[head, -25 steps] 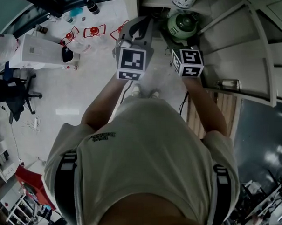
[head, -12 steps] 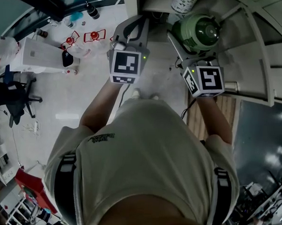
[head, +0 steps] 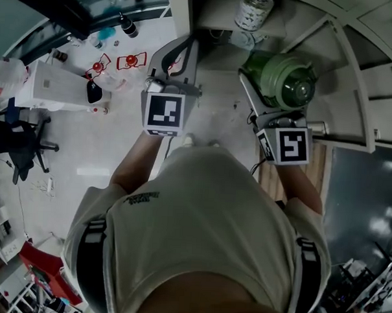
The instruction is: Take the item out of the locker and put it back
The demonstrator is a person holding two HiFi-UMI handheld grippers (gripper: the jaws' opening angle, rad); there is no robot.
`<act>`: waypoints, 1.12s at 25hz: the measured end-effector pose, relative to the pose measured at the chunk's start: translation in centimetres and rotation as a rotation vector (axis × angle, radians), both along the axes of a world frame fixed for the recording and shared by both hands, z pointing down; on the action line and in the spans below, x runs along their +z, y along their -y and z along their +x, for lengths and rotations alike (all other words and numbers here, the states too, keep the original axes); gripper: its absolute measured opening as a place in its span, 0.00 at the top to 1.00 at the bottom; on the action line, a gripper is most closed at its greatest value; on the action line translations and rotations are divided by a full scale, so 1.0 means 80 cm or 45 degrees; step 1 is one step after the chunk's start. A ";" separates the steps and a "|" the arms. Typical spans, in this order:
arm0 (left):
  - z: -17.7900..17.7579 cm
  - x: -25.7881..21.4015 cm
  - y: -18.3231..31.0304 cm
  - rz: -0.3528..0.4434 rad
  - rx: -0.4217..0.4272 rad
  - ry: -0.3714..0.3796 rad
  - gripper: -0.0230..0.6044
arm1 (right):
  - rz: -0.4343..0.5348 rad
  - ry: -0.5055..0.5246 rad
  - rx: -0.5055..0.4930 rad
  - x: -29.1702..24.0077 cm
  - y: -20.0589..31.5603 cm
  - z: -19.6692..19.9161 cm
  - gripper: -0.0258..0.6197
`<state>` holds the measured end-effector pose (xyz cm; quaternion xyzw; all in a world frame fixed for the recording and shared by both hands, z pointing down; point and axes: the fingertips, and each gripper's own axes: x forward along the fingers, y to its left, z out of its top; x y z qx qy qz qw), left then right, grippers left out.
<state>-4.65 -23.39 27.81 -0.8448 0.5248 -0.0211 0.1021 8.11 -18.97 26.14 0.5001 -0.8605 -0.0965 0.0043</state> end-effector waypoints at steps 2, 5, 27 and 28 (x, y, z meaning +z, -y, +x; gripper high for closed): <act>-0.002 0.002 -0.004 -0.017 0.000 -0.014 0.94 | -0.010 0.010 0.000 0.003 -0.005 -0.001 0.33; 0.000 0.002 -0.010 -0.023 0.002 -0.013 0.94 | -0.009 0.024 -0.014 0.005 -0.011 -0.007 0.33; 0.014 0.010 -0.023 -0.042 0.027 0.017 0.94 | -0.041 0.007 -0.050 0.015 -0.019 -0.014 0.33; 0.014 0.010 -0.023 -0.041 0.032 0.025 0.94 | -0.043 0.006 -0.050 0.015 -0.020 -0.014 0.33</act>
